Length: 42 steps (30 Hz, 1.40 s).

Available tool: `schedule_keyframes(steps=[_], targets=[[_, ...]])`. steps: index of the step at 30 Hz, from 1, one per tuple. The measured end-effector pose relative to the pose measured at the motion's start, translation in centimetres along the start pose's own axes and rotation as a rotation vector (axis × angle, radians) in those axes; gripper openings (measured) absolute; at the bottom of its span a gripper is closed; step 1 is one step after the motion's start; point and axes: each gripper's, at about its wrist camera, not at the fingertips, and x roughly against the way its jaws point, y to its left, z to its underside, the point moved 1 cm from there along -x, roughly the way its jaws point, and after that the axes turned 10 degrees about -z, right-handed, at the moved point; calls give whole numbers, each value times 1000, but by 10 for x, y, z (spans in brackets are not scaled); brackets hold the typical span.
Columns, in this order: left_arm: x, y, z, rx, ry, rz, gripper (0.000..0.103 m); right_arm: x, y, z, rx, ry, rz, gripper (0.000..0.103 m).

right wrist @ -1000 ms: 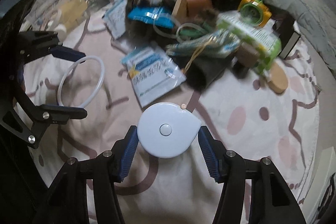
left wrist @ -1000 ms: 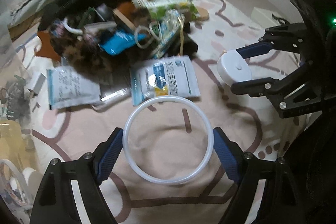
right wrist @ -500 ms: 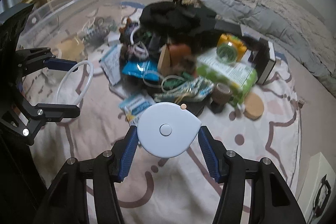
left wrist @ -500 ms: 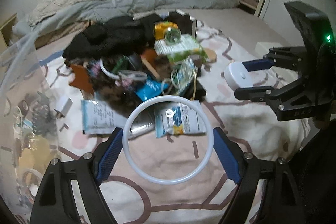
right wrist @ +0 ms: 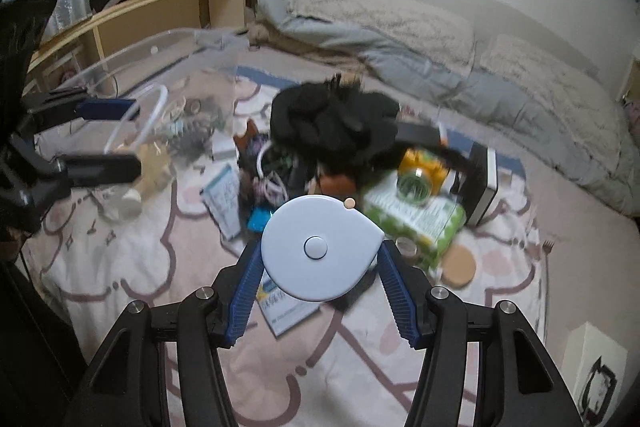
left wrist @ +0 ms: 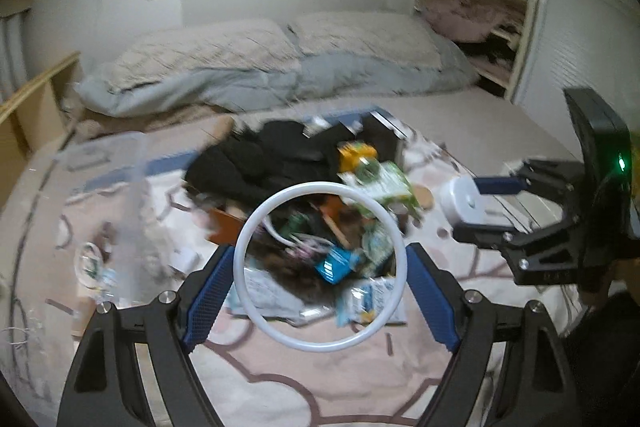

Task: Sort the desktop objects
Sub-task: 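Lift the white ring with the left tool while the right tool carries the tape measure, then carry the ring and tape measure over the clear plastic box with both tools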

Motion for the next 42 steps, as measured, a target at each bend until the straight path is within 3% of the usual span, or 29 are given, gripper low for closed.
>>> schedule_keyframes(steps=[10,20,33,42], targets=[[28,81,-22,182,-50,-149,85,7,30,-35,43,-68,-19,59],[39,158,-5,283,-32,-301,85,10,70,-74,85,-138,-74,59],[13,198,25,305,101,-411,85,4,128,-122,146,-202,-186,59],[2,219,24,343,123,-439,85,-25,165,-157,201,-172,-235,59]])
